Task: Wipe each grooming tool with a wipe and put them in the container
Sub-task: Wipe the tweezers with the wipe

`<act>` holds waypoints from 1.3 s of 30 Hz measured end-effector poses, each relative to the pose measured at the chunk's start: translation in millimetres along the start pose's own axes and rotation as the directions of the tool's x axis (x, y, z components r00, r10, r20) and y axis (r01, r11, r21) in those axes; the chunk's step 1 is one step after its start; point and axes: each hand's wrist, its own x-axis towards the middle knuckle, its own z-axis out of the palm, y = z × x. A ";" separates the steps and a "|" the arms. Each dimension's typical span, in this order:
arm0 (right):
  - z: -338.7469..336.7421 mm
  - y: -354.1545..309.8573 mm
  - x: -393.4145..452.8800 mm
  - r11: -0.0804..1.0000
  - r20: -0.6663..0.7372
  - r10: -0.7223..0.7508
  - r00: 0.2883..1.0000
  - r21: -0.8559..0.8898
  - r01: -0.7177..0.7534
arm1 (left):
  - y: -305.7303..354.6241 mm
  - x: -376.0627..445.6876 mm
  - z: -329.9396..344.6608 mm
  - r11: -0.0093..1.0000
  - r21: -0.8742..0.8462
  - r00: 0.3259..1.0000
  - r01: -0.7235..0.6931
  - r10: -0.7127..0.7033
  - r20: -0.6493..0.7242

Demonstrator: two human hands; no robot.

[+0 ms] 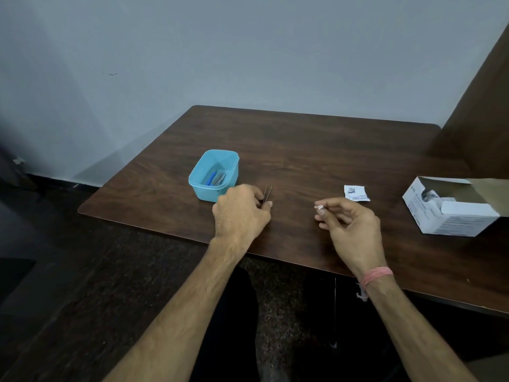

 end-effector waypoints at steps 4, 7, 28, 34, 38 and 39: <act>-1.9 -2.0 1.6 0.999 -0.027 -0.029 0.999 -0.032 0.028 | 8.0 -3.6 3.8 1.000 -0.021 1.000 0.006 -0.006 0.011; -4.4 -2.7 1.9 0.999 -0.033 -0.023 0.999 -0.027 0.022 | 14.8 -15.5 14.9 0.990 -0.135 0.999 -0.036 0.038 0.008; -51.6 2.5 12.6 0.989 -0.086 0.039 0.995 -0.141 -0.051 | 37.0 -44.1 56.4 0.908 -0.379 0.977 -0.181 0.211 0.038; -51.4 12.4 12.5 0.953 -0.130 -0.036 0.991 -0.304 -0.005 | 38.2 -45.4 56.3 0.923 -0.342 0.976 -0.176 0.209 0.061; -49.9 9.2 10.3 0.888 -0.083 -0.149 0.985 -0.450 0.096 | 39.4 -47.5 54.6 0.924 -0.338 0.975 -0.179 0.213 0.068; -49.3 8.9 9.5 0.868 -0.069 -0.180 0.981 -0.479 0.126 | 39.7 -47.8 54.0 0.924 -0.338 0.974 -0.181 0.215 0.066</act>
